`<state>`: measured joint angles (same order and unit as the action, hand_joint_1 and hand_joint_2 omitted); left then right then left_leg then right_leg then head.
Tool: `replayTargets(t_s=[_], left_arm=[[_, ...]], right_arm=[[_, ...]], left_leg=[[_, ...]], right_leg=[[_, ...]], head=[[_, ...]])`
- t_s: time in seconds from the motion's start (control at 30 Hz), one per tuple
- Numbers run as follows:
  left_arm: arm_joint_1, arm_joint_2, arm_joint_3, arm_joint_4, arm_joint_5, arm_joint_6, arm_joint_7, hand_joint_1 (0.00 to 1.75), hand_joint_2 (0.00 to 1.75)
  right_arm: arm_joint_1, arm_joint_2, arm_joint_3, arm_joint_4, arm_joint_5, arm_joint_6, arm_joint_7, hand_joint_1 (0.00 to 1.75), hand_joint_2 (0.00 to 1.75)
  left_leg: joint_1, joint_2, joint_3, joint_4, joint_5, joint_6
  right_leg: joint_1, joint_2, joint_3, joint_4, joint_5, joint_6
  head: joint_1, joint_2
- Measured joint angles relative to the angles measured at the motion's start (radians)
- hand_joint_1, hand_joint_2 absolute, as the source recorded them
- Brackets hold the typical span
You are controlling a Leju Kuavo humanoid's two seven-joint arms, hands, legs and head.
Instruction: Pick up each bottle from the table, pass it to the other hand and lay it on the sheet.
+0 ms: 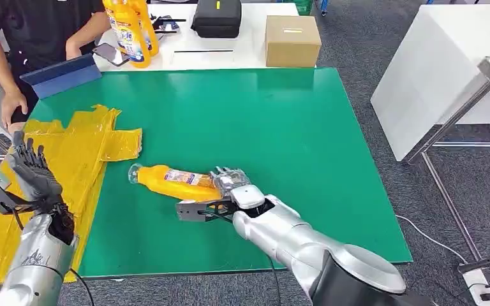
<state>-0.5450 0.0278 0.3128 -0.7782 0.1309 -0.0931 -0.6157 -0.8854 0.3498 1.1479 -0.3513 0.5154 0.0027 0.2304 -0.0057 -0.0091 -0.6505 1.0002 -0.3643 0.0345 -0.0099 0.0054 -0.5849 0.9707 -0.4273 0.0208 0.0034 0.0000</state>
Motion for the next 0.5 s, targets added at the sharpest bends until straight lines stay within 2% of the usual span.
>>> replayTargets(t_s=[0.2, 0.23, 0.27, 0.43, 0.5], left_arm=[[0.0, 0.0, 0.0, 0.004, 0.006, -0.001, 0.0, 0.0, 0.0], [0.0, 0.0, 0.0, 0.006, 0.008, -0.002, 0.0, 0.0, 0.0], [-0.001, 0.0, 0.0, 0.008, 0.009, -0.002, 0.0, 0.0, 0.0], [-0.004, 0.001, 0.0, 0.017, 0.016, -0.003, -0.001, 0.0, 0.0], [-0.01, 0.003, -0.001, 0.024, 0.018, -0.003, -0.001, 0.0, 0.0]], right_arm=[[-0.003, 0.0, 0.006, 0.008, -0.007, 0.0, 0.0, 1.43, 1.75], [-0.003, 0.0, 0.006, 0.008, -0.008, 0.0, 0.0, 1.4, 1.75], [-0.003, 0.0, 0.007, 0.009, -0.009, 0.0, 0.0, 1.47, 1.75], [-0.005, 0.0, 0.008, 0.012, -0.01, 0.0, 0.0, 1.41, 1.75], [-0.006, 0.0, 0.009, 0.014, -0.01, 0.0, 0.0, 1.45, 1.75]], left_leg=[[0.0, 0.0, 0.0, 0.0, 0.0, 0.0], [0.0, 0.0, 0.0, 0.0, 0.0, 0.0], [0.0, 0.0, 0.0, 0.0, 0.0, 0.0], [0.0, 0.0, 0.0, 0.0, 0.0, 0.0], [0.0, 0.0, 0.0, 0.0, 0.0, 0.0]], right_leg=[[0.0, 0.0, 0.0, 0.0, 0.0, 0.0], [0.0, 0.0, 0.0, 0.0, 0.0, 0.0], [0.0, 0.0, 0.0, 0.0, 0.0, 0.0], [0.0, 0.0, 0.0, 0.0, 0.0, 0.0], [0.0, 0.0, 0.0, 0.0, 0.0, 0.0]], head=[[0.0, 0.0], [0.0, 0.0], [0.0, 0.0], [0.0, 0.0], [0.0, 0.0]])
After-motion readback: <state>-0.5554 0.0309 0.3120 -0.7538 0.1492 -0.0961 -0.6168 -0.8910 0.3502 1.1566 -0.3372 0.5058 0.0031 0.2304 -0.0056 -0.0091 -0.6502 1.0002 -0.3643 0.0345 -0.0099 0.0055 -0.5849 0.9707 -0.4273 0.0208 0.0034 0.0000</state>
